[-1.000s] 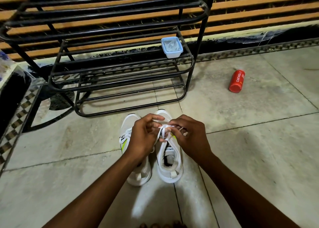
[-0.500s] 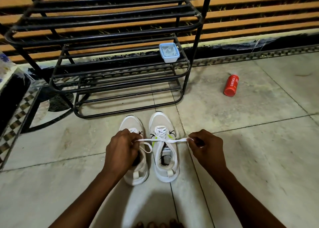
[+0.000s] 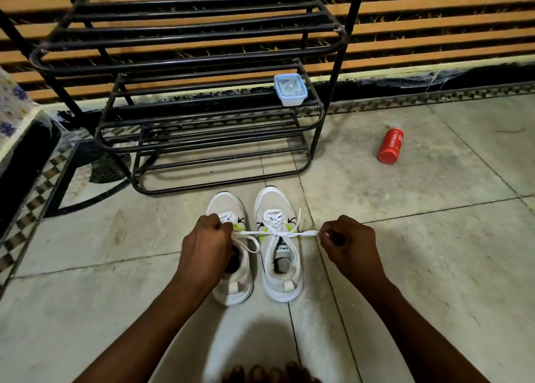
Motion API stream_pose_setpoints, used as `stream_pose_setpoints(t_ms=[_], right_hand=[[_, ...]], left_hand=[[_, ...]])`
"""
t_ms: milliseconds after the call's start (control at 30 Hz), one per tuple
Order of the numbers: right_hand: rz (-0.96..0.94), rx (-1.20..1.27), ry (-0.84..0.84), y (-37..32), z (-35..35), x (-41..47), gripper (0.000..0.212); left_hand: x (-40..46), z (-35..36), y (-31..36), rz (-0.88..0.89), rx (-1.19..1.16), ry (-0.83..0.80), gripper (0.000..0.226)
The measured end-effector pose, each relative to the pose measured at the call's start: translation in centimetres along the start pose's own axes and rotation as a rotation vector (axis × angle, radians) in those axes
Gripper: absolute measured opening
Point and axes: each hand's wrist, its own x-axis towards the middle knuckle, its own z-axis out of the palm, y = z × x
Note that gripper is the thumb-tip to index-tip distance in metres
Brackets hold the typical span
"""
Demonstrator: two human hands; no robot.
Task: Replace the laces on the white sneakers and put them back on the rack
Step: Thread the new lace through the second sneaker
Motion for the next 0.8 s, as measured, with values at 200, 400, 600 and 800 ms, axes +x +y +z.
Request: stream_pose_setpoints(t_ms=[200, 400, 600, 800], right_hand=[[0.295, 0.211, 0.003, 0.5, 0.2, -0.4, 0.020], [0.366, 0.228, 0.007, 0.0, 0.4, -0.7, 0.028], [0.363, 0.234, 0.016, 0.0, 0.4, -0.8, 0.017], [0.346, 0.208, 0.015, 0.0, 0.4, -0.8, 0.013]], left_hand=[[-0.2, 0.2, -0.3, 0.006, 0.050, -0.008, 0.039], [-0.2, 0.4, -0.6, 0.009, 0.080, -0.010, 0.041], [-0.3, 0.4, -0.7, 0.027, 0.061, -0.010, 0.043], [-0.3, 0.8, -1.1, 0.046, 0.047, 0.011, 0.039]])
